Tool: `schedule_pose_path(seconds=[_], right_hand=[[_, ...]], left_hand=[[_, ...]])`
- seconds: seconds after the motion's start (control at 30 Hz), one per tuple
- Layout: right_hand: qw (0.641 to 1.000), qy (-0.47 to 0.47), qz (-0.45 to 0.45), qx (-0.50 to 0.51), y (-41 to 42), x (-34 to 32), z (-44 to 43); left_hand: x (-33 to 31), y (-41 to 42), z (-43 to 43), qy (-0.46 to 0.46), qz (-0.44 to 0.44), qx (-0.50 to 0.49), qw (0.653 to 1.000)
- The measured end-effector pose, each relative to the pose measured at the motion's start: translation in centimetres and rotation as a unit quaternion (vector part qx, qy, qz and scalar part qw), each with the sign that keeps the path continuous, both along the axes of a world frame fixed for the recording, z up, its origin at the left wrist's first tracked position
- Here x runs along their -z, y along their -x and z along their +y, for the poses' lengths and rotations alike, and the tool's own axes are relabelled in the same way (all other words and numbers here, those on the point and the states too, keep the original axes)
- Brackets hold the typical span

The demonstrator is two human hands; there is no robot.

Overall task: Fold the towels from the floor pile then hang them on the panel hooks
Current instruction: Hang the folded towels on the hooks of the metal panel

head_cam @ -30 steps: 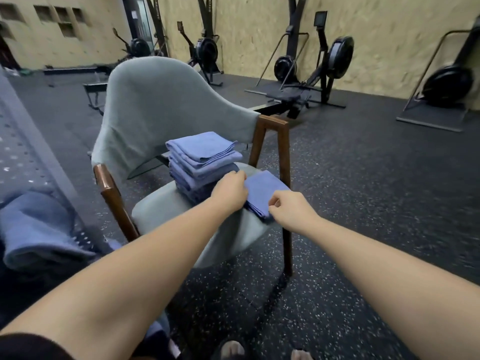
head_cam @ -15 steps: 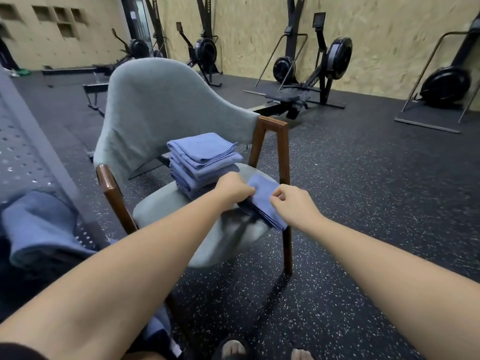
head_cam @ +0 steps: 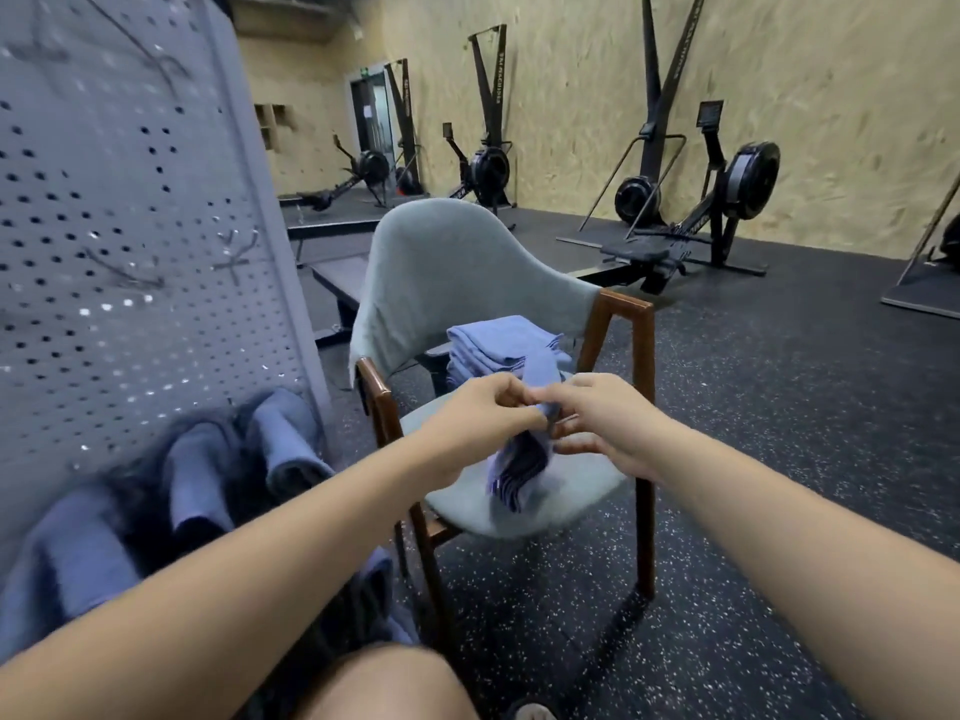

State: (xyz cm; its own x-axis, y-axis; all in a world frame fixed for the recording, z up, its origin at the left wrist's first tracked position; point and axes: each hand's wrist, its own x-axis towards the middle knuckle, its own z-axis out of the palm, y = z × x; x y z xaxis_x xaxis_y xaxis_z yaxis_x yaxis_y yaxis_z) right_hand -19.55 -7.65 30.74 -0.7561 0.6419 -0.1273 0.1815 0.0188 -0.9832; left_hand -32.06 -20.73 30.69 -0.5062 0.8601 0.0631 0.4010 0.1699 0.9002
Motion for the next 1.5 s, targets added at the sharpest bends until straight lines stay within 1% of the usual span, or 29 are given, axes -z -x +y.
schedule_pose_path(seconds=[0.07,0.1,0.17,0.23,0.37,0.43,0.6,0.7,0.8,0.9,1.0,1.07,1.2,1.27,1.33,1.43,1.5], right_hand=[[0.997,-0.071,0.005,-0.027,0.5,-1.4,-2.2],[0.992,-0.125,-0.005,-0.032,0.8,-2.1,-3.4],[0.972,-0.226,-0.027,-0.052,1.3,-3.6,-6.3],[0.955,-0.28,-0.035,-0.093,1.9,-5.1,-9.4],[0.926,-0.342,-0.014,-0.16,3.3,-7.2,-15.7],[0.919,-0.348,0.0,-0.183,4.1,-7.8,-18.6],[0.898,-0.377,0.015,-0.227,5.9,-8.4,-25.4],[0.883,-0.392,0.002,-0.257,6.7,-7.7,-28.3],[0.873,-0.391,-0.02,-0.29,7.1,-6.3,-31.4],[0.867,-0.385,-0.028,-0.315,7.4,-4.6,-33.7],[0.866,-0.37,-0.033,-0.336,7.9,-3.6,-35.7],[0.87,-0.365,-0.026,-0.332,8.7,-3.3,-37.1],[0.903,-0.321,0.003,-0.285,11.4,-3.7,-39.4],[0.911,-0.313,0.022,-0.266,12.8,-4.3,-40.3],[0.917,-0.304,0.036,-0.257,14.1,-4.8,-41.2],[0.923,-0.292,0.046,-0.247,16.3,-4.8,-42.4],[0.928,-0.279,0.038,-0.244,17.7,-4.3,-43.4]], left_hand=[[-1.6,0.9,-3.6,0.006,-0.009,0.001,1.0],[-2.4,1.5,-5.4,0.003,-0.003,-0.011,1.0],[-3.9,2.7,-8.9,-0.023,0.04,-0.069,0.997],[-5.1,3.8,-12.4,-0.041,0.079,-0.124,0.988],[-6.0,5.7,-19.3,-0.027,0.051,-0.154,0.986],[-6.1,6.6,-22.9,-0.016,0.047,-0.171,0.984],[-5.7,7.1,-31.3,-0.031,-0.082,-0.152,0.984],[-4.7,6.7,-35.2,-0.041,-0.121,-0.138,0.982],[-2.6,6.5,-39.7,-0.011,-0.165,-0.131,0.977],[-0.3,6.6,-43.1,-0.014,-0.186,-0.142,0.972],[1.1,6.6,-45.2,-0.017,-0.181,-0.164,0.97],[1.0,6.9,-46.0,-0.021,-0.16,-0.187,0.969],[-1.0,8.8,-46.6,-0.033,-0.062,-0.263,0.962],[-2.6,10.1,-46.7,-0.049,-0.021,-0.296,0.954],[-3.6,11.7,-47.0,-0.045,0.02,-0.322,0.945],[-3.1,13.9,-47.4,-0.025,0.055,-0.358,0.932],[-1.7,15.0,-47.7,-0.006,0.083,-0.397,0.914]])
